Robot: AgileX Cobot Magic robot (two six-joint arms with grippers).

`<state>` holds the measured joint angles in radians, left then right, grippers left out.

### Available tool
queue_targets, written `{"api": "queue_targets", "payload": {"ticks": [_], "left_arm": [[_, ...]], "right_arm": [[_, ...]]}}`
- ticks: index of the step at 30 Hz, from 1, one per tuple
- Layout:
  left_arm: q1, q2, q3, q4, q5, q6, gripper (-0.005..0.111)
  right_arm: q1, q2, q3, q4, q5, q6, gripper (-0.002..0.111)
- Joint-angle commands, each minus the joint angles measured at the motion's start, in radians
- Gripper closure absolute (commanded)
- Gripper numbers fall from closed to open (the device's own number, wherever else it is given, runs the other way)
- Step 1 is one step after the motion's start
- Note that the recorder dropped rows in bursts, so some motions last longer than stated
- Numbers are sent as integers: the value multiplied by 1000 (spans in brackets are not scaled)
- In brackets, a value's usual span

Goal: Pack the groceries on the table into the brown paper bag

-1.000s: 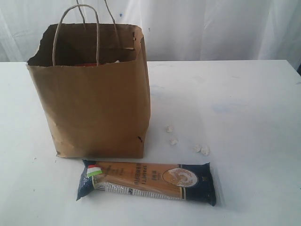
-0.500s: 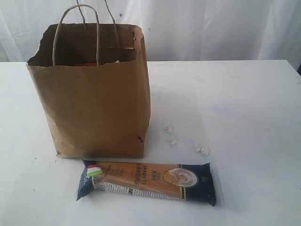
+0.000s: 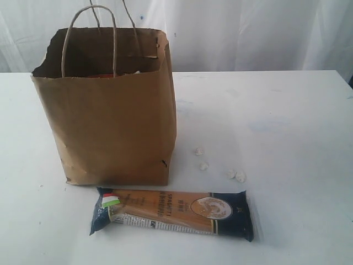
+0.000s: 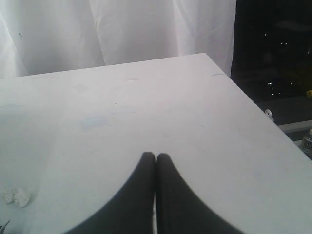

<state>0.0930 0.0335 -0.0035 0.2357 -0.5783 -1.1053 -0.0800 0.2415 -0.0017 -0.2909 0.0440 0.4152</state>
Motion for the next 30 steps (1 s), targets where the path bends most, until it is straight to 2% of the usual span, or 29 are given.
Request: {"api": "queue_targets", "payload": {"ticks": [1, 6, 10, 13, 20, 25, 27, 30], "left_arm": [[-5, -6, 3, 8, -113, 241, 107], [-5, 0, -101, 4, 64, 517, 107], [-5, 41, -207, 4, 66, 697, 107], [-5, 121, -269, 4, 73, 745, 107], [-5, 485, -344, 4, 73, 748, 107], [-5, 859, -466, 4, 76, 835, 107], [-5, 978, -547, 6, 177, 783, 107], [-20, 1129, -748, 79, 502, 686, 107]], "right_arm": [[0, -5, 2, -3, 4, -19, 108], [0, -5, 2, -3, 11, -55, 108], [0, -5, 2, 1, 11, -57, 108], [0, -5, 2, 1, 11, -57, 108], [0, -5, 2, 1, 11, -53, 108], [0, -5, 2, 1, 11, -53, 108], [0, -5, 2, 1, 11, -53, 108], [0, -5, 2, 1, 11, -53, 108]]}}
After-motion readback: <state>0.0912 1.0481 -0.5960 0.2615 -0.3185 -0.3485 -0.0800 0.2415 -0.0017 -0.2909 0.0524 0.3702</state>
